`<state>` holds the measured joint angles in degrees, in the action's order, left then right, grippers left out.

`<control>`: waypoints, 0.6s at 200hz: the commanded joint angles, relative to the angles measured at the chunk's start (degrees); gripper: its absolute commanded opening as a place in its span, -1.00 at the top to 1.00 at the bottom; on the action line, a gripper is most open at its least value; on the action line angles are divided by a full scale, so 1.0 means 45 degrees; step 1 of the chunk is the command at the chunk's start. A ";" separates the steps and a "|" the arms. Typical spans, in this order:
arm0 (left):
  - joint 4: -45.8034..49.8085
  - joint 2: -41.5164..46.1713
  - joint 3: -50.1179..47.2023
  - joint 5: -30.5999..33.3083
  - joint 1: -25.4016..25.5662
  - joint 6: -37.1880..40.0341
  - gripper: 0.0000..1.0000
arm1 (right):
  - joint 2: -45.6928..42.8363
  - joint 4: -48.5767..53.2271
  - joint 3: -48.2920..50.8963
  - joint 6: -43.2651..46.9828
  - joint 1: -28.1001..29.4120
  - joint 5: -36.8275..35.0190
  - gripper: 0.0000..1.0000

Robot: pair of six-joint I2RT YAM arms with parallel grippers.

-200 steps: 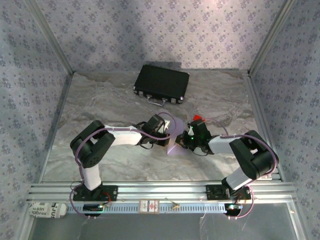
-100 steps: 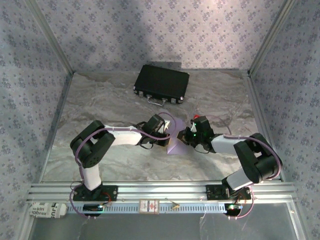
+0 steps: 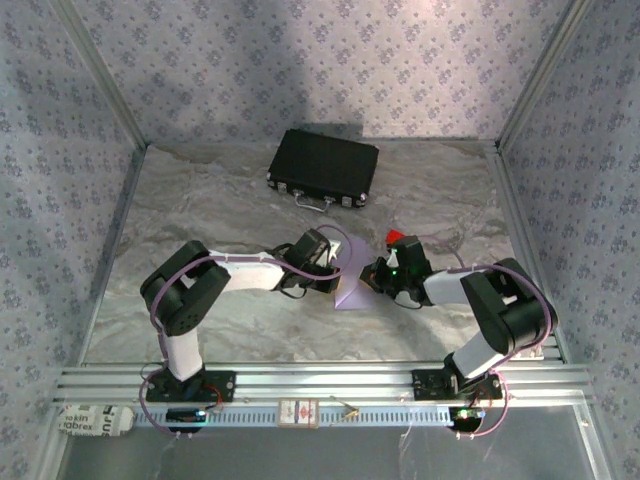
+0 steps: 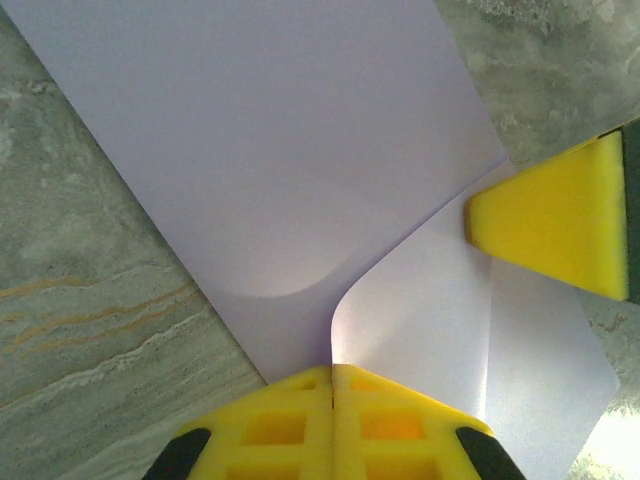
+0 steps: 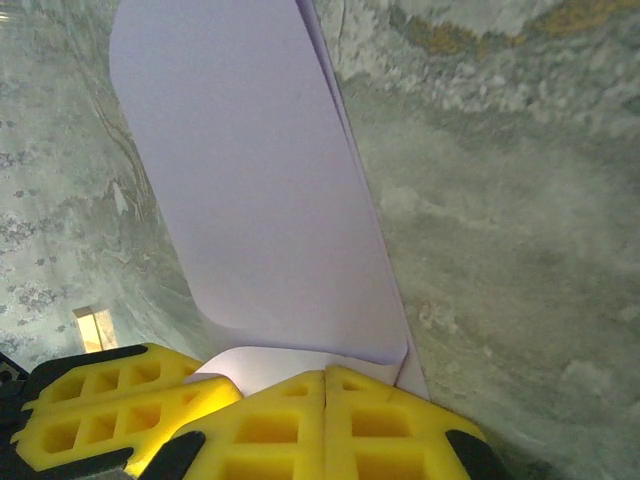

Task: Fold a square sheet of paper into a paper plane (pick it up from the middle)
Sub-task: Fold the triangle a second time at the center of the table.

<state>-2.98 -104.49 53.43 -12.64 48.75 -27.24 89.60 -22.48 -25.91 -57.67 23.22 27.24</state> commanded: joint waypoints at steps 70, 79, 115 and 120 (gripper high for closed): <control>0.0879 -0.0394 0.0042 -0.0090 -0.0051 0.0058 0.97 | 0.0075 0.0364 -0.0131 0.0288 -0.0802 0.0208 1.00; 0.0880 -0.0403 0.0060 -0.0102 -0.0047 0.0058 0.96 | 0.0273 0.0224 -0.0008 0.0221 -0.0858 0.0159 1.00; 0.0937 -0.0413 0.0077 -0.0110 -0.0047 0.0074 0.97 | 0.0528 -0.0141 0.0386 -0.0116 -0.1019 -0.0022 1.00; 0.0936 -0.0413 0.0080 -0.0120 -0.0052 0.0080 0.97 | 0.0444 -0.0081 0.0387 -0.0142 -0.1042 -0.0051 1.00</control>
<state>-2.94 -104.66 53.54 -12.86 48.75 -27.24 90.50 -23.70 -25.80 -57.67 19.11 28.29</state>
